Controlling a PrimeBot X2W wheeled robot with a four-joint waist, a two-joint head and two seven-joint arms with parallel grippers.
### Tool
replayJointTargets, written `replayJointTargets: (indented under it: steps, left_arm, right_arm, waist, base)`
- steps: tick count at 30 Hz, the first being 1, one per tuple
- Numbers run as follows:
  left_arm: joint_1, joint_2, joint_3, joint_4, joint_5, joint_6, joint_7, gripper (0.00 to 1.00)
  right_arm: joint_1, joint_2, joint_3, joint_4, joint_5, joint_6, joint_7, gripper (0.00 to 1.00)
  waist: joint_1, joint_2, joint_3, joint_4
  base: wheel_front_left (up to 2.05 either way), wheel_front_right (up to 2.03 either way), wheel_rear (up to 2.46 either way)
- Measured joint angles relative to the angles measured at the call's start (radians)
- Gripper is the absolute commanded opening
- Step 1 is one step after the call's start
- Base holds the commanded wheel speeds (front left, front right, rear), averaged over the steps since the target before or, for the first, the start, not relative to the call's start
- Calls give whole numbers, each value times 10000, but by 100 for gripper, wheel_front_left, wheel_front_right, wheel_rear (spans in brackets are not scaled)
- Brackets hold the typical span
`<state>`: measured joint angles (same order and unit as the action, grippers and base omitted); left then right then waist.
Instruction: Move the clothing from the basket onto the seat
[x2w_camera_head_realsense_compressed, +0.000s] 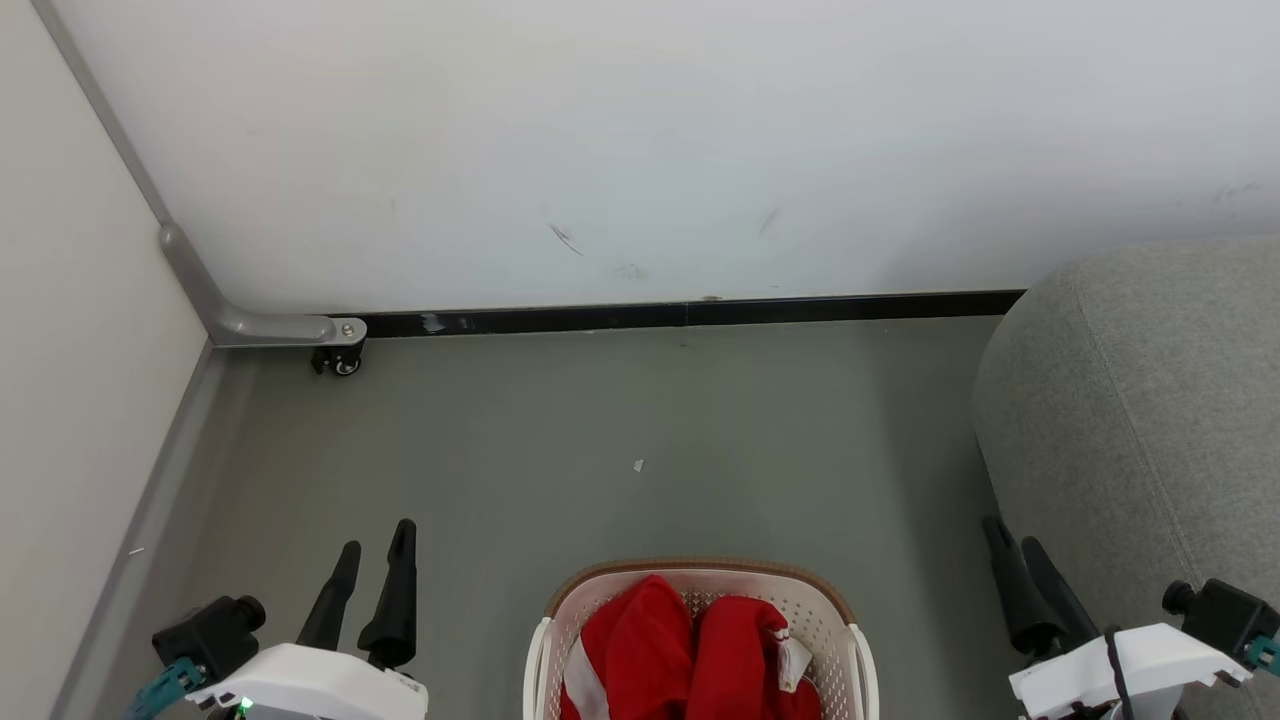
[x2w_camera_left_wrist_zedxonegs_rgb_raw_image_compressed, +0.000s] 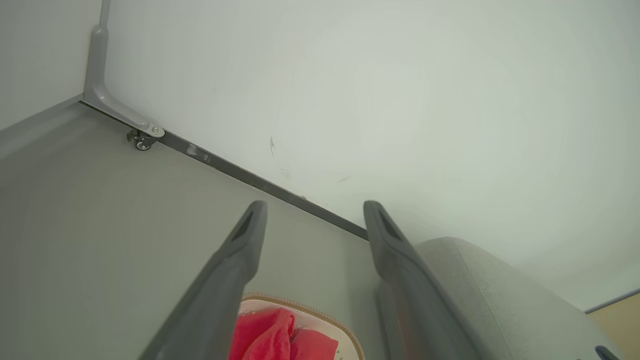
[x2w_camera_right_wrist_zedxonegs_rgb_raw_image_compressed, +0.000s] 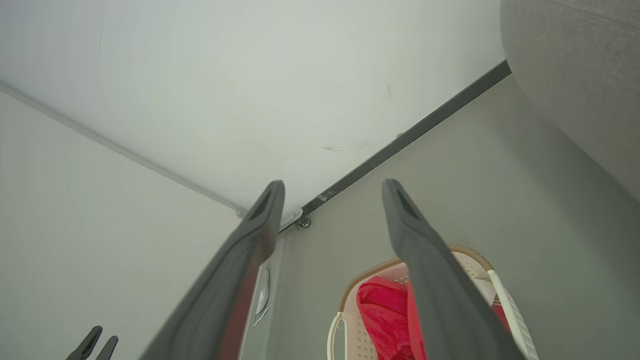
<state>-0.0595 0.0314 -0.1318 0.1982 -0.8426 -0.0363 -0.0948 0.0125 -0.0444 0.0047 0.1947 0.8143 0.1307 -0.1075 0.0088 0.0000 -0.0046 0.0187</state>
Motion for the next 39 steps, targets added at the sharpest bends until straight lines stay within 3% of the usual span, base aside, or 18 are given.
replayJointTargets:
  steps: [6,12,39]
  left_arm:
    - [4,15,-209,2,1060,265,-221,100]
    - [7,25,-372,2,2015,523,-407,100]
    - [53,69,-1062,186,5559,1486,-1407,100]
  right_arm:
    - [10,12,48,-25,-1313,0,-201,100]
    - [37,21,31,-56,-2520,0,-380,100]
    - [215,33,374,-253,-6554,0,-1254,100]
  waist:
    - [-47,0,38,11]
    - [-69,0,55,18]
    - [-81,0,-223,120]
  base:
    - [0,0,0]
    - [0,0,0]
    - [0,0,0]
